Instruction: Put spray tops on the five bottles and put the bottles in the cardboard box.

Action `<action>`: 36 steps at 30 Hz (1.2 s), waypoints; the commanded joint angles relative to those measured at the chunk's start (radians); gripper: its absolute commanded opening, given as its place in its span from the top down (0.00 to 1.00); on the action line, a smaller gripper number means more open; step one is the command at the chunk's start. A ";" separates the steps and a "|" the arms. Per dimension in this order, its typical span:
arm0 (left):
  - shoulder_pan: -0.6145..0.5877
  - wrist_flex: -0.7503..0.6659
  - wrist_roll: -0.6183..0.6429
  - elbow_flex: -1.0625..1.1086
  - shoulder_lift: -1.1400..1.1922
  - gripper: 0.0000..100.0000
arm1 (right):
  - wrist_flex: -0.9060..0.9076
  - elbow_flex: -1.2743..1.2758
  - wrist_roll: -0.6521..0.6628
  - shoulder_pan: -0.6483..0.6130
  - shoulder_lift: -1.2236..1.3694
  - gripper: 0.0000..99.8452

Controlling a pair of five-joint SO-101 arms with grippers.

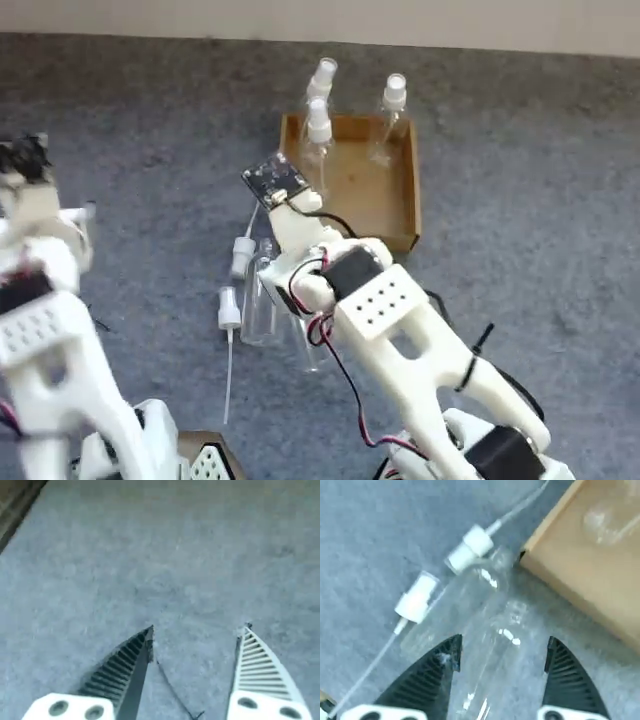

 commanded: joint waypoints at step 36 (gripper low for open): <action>0.401 0.250 -0.098 -0.280 0.361 0.76 | 0.022 0.331 0.313 0.561 -0.294 1.00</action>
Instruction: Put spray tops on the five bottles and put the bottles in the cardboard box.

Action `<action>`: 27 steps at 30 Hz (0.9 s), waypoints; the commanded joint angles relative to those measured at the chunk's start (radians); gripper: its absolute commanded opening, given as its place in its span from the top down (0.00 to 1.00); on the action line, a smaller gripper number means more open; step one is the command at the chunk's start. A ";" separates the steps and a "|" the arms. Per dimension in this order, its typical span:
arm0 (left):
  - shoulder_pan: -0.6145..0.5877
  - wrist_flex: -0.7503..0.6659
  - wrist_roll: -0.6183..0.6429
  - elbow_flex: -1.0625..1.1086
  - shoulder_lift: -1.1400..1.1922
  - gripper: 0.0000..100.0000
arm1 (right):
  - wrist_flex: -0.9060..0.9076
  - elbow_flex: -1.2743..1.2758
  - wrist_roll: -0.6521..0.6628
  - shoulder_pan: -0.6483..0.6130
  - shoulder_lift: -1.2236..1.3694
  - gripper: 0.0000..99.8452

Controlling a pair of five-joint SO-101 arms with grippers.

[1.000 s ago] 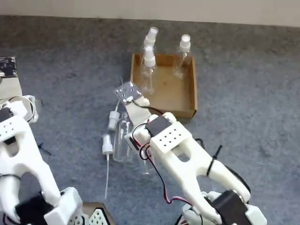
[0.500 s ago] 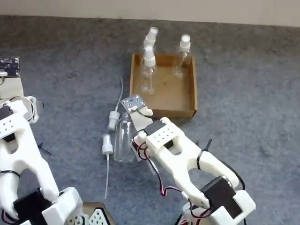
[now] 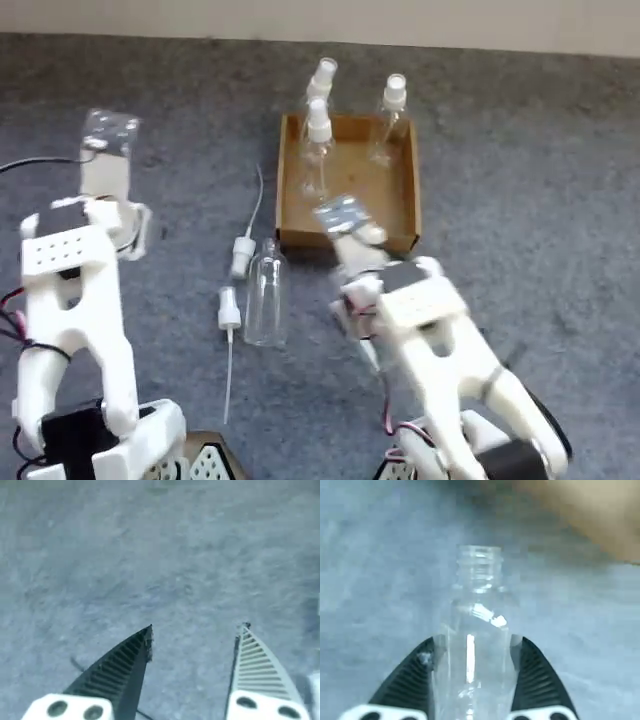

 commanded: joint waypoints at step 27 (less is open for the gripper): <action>0.344 -0.025 0.028 -0.593 0.745 0.75 | -0.206 -0.001 0.276 0.679 0.157 1.00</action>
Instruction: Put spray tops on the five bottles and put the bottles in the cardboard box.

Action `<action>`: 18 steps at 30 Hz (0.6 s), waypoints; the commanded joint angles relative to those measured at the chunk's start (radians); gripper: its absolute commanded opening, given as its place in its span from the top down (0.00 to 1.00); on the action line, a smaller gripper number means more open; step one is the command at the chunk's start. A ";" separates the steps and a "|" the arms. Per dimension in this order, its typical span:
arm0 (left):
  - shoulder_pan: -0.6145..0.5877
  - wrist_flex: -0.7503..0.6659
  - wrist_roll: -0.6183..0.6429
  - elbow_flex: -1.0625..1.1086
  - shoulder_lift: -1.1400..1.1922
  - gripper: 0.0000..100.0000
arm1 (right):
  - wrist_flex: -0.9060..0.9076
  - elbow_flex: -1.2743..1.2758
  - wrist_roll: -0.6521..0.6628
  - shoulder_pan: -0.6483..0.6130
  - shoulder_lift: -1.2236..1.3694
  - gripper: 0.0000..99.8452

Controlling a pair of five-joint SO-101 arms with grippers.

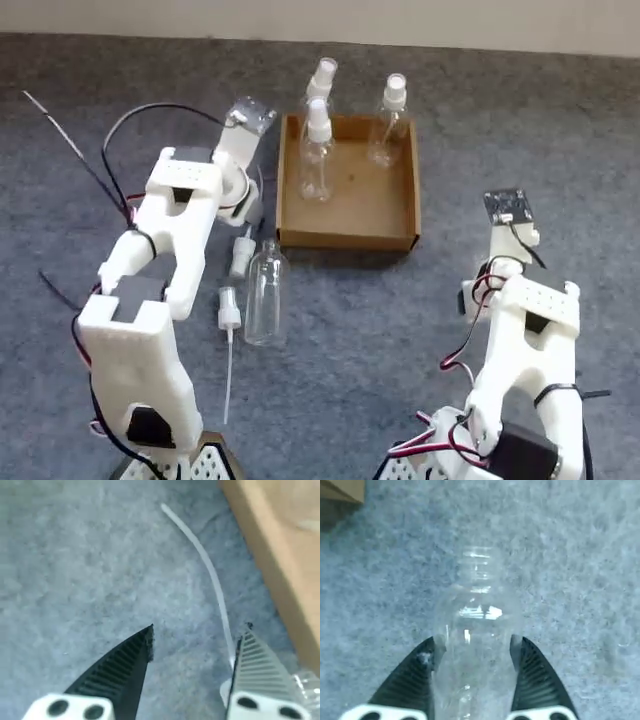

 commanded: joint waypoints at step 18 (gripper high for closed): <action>-0.470 0.038 -0.178 -0.042 0.018 0.75 | -0.018 -0.007 0.005 -0.042 -0.004 1.00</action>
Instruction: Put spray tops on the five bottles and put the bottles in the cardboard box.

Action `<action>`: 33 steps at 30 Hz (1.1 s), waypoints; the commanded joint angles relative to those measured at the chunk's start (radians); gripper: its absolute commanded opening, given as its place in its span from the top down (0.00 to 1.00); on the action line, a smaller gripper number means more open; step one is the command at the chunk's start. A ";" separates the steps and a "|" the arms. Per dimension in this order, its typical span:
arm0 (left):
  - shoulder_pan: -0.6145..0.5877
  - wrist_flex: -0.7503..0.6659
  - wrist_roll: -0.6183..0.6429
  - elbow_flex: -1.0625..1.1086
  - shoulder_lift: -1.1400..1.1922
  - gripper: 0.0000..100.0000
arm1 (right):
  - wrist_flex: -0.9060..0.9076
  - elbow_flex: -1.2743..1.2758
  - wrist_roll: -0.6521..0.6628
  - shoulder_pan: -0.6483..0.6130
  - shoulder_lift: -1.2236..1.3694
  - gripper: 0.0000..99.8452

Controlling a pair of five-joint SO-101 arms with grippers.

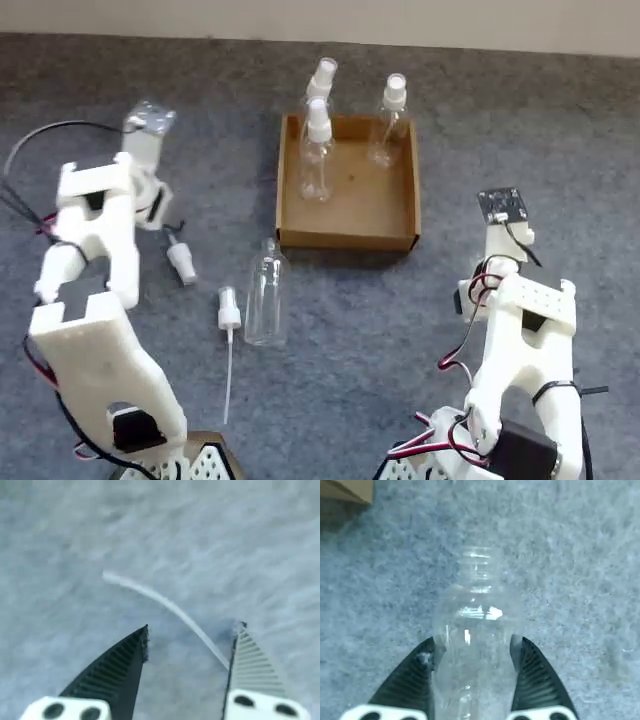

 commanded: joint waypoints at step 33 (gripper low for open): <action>0.206 0.235 -1.223 0.440 -0.547 0.76 | -0.016 -0.005 0.005 -0.054 0.001 1.00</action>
